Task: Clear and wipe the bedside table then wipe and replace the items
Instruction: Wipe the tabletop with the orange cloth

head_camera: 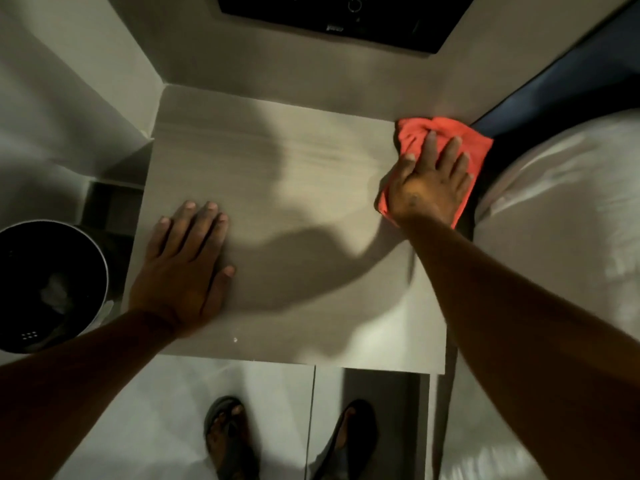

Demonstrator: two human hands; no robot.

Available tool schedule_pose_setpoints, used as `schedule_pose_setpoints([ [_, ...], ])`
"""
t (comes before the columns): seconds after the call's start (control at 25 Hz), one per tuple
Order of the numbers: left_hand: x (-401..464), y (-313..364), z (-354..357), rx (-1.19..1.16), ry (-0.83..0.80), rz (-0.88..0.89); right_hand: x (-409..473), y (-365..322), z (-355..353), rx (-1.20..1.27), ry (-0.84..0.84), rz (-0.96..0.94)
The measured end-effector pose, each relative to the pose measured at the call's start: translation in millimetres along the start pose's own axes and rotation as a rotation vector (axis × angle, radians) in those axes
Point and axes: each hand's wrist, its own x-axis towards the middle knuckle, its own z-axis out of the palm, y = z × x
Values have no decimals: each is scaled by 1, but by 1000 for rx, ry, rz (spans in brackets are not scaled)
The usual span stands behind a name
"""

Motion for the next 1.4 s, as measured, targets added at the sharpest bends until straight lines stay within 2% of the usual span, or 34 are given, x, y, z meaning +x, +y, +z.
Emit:
schedule_pose_setpoints([
  [0.08,1,1,-1,20,-10,-2,-3,-24,7,39,15,115],
  [0.12,1,1,-1,18,-13,-3,-7,-37,12,35,12,105],
  [0.32,0,1,-3,14,-17,-4,-48,-123,34,53,1,-103],
  [0.44,1,0,-1,-6,-44,-6,-77,-179,44,66,-84,-331],
  [0.52,0,1,0,-23,-62,-15,-83,-195,45,94,-130,-432],
  [0.6,1,0,1,-32,-58,-1,-80,-182,43,94,-122,-483],
  [0.64,1,0,1,-33,-45,2,-74,-168,41,88,-96,-469],
  [0.8,-5,1,0,-26,-47,-27,-39,-86,23,74,18,-215],
  [0.96,-15,-2,2,1,-87,-28,-27,-64,23,24,18,-178],
  [1.12,-14,2,-1,-33,-98,-36,-39,-103,33,28,24,-152],
  [1.28,-16,4,-5,-66,-85,-34,-76,-189,52,99,4,-211],
  [1.4,-13,4,-6,-78,-103,-43,-89,-240,61,160,-98,-240],
])
